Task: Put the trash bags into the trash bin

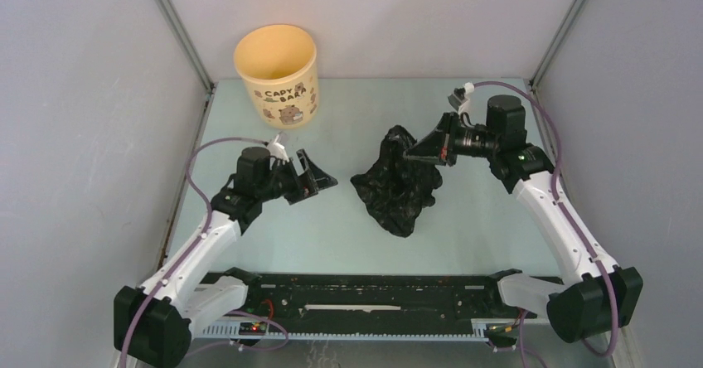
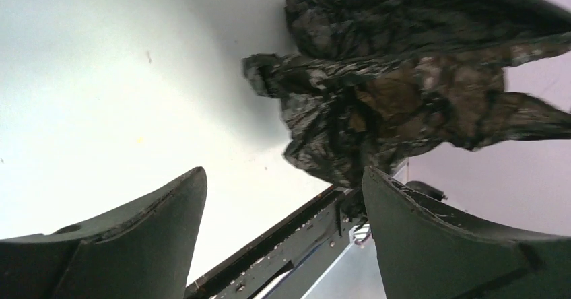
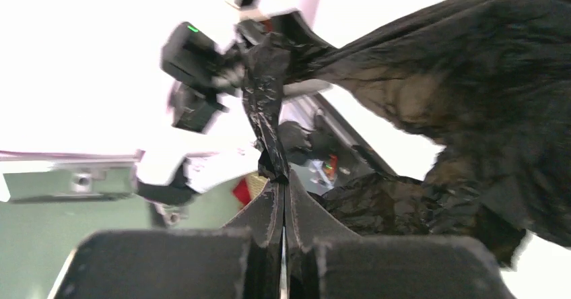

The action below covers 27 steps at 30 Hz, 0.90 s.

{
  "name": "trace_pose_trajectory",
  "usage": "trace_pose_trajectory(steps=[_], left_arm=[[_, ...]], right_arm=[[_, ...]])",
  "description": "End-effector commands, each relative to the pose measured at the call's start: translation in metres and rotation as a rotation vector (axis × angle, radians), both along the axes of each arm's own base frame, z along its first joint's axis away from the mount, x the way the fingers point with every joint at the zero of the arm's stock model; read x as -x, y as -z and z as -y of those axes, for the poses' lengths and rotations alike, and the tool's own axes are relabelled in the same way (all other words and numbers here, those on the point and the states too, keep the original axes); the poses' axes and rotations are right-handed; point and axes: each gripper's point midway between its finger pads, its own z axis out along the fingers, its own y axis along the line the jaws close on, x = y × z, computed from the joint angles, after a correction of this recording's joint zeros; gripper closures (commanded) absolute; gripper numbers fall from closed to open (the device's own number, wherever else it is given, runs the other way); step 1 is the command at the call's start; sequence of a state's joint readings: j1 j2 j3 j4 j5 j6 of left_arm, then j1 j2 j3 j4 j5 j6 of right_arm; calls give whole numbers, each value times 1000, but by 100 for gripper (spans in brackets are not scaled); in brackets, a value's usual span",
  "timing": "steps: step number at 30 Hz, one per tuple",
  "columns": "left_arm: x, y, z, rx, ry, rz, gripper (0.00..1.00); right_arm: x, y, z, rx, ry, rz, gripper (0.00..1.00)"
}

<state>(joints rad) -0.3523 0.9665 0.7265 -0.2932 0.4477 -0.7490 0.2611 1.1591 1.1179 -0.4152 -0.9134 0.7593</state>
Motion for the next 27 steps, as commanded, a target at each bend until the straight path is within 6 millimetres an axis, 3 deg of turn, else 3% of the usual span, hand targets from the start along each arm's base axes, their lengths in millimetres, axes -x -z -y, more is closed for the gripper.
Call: trace_pose_trajectory(steps=[1,5,8,10,13,15,19,27], left_arm=[[-7,-15,1,186,-55,9,12],[-12,-17,-11,194,-103,21,15],[-15,-22,-19,185,-135,47,17],[-15,-23,-23,170,-149,59,17],[-14,-24,-26,153,-160,64,18],[-14,-24,-29,143,-175,69,18],[-14,-29,-39,110,-227,92,16],[-12,-63,-87,-86,-423,171,8]], right_arm=[[-12,-64,-17,-257,-29,-73,100],[-16,-111,-32,-447,-100,-112,100],[-24,-124,-22,-523,-107,-142,100],[-30,-119,-5,-544,-72,-162,100],[-37,-86,23,-511,33,-222,100],[-36,-71,27,-444,64,-183,100],[-25,-60,-1,-344,33,-173,100],[7,-91,-101,-361,-261,-169,100]])
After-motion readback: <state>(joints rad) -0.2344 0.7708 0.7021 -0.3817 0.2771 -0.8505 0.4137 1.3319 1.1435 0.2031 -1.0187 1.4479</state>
